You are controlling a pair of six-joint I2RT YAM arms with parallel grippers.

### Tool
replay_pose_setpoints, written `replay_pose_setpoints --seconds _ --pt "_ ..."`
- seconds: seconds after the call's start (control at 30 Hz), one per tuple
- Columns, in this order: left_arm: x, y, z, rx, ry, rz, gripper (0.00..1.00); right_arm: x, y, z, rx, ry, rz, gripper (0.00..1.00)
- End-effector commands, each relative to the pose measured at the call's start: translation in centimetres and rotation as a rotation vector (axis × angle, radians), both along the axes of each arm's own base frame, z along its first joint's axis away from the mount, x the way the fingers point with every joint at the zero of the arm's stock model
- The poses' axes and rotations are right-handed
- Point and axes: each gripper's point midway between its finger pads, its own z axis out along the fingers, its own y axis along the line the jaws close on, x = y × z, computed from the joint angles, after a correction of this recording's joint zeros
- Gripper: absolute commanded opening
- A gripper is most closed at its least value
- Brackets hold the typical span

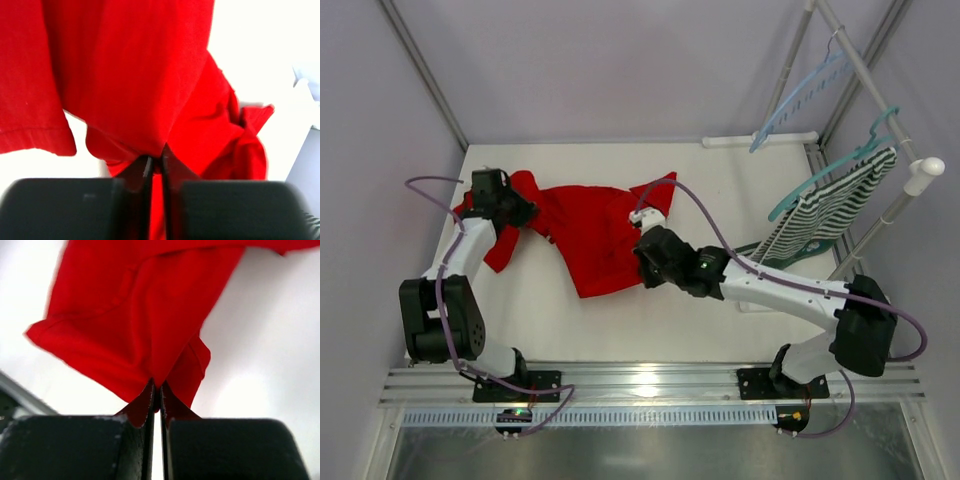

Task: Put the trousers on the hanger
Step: Fold the trousers

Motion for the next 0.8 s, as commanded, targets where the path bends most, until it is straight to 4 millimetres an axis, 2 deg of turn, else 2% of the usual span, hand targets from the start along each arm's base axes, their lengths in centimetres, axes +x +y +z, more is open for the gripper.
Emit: replay_pose_setpoints --seconds 0.0,0.03,0.07,0.1,0.13,0.17,0.2,0.23,0.27,0.33,0.4,0.43,0.47,0.5,0.53,0.57,0.6,0.63,0.67,0.7,0.77 --pt "0.4 0.2 1.1 0.031 -0.005 -0.037 0.12 -0.4 8.0 5.7 0.182 -0.037 0.135 0.04" --pt "0.0 0.4 0.7 0.037 0.007 -0.025 0.20 0.0 10.1 8.9 0.230 -0.070 0.161 0.04" --pt "-0.4 0.6 0.3 0.044 0.024 -0.005 0.28 0.2 11.5 9.1 0.230 -0.070 0.185 0.04" --pt "-0.9 1.1 0.7 0.061 0.019 0.017 0.48 0.7 13.0 7.8 0.197 -0.058 0.202 0.04" --pt "-1.5 2.1 0.2 0.102 0.037 0.061 0.57 1.4 14.4 10.0 0.222 -0.079 0.208 0.04" --pt "-2.3 2.4 0.1 0.119 0.050 0.072 0.67 1.9 15.2 10.2 0.213 -0.086 0.210 0.07" --pt "-2.8 3.2 1.2 0.155 0.026 0.102 0.70 2.3 15.9 10.4 0.208 -0.091 0.217 0.12" --pt "-3.4 3.7 1.2 0.190 0.030 0.110 0.71 2.7 17.3 9.9 0.184 -0.087 0.252 0.25" --pt "-3.7 4.4 1.8 0.222 0.021 0.131 0.75 2.8 17.8 9.7 0.172 -0.083 0.270 0.31" --pt "-4.6 4.3 3.1 0.241 -0.007 0.115 0.77 3.3 17.9 8.9 0.120 -0.074 0.268 0.38" --pt "-5.3 3.5 3.3 0.232 -0.018 0.051 0.77 3.7 17.0 8.6 0.095 -0.083 0.238 0.43" --pt "-5.8 3.2 3.6 0.232 -0.031 0.037 0.77 3.8 16.1 7.2 0.068 -0.076 0.219 0.45" --pt "-6.5 3.1 2.8 0.229 -0.009 0.028 0.78 4.3 14.8 8.4 0.091 -0.090 0.182 0.48" --pt "-7.0 2.4 2.5 0.210 -0.011 0.007 0.78 4.6 14.0 8.4 0.096 -0.092 0.162 0.49" --pt "-7.1 1.7 2.8 0.186 -0.040 -0.011 0.78 4.8 12.7 7.1 0.080 -0.083 0.137 0.49" --pt "-7.4 1.0 2.5 0.157 -0.047 -0.018 0.78 6.0 10.8 8.3 0.092 -0.114 0.064 0.51" --pt "-8.0 0.3 1.2 0.139 -0.031 -0.031 0.78 7.0 9.3 8.0 0.083 -0.121 0.001 0.56" --pt "-8.4 -0.7 0.8 0.134 -0.034 -0.053 0.78 7.6 7.4 6.4 0.053 -0.101 -0.068 0.58" --pt "-8.6 -2.0 0.7 0.131 -0.049 -0.079 0.79 8.3 6.0 5.8 0.046 -0.085 -0.126 0.60" --pt "-9.2 -2.7 -0.6 0.115 -0.026 -0.082 0.79 10.4 3.7 5.2 0.089 -0.033 -0.255 0.60" --pt "-9.8 -4.6 -1.4 0.114 -0.024 -0.123 0.79 11.3 0.3 2.3 0.071 0.076 -0.403 0.60"
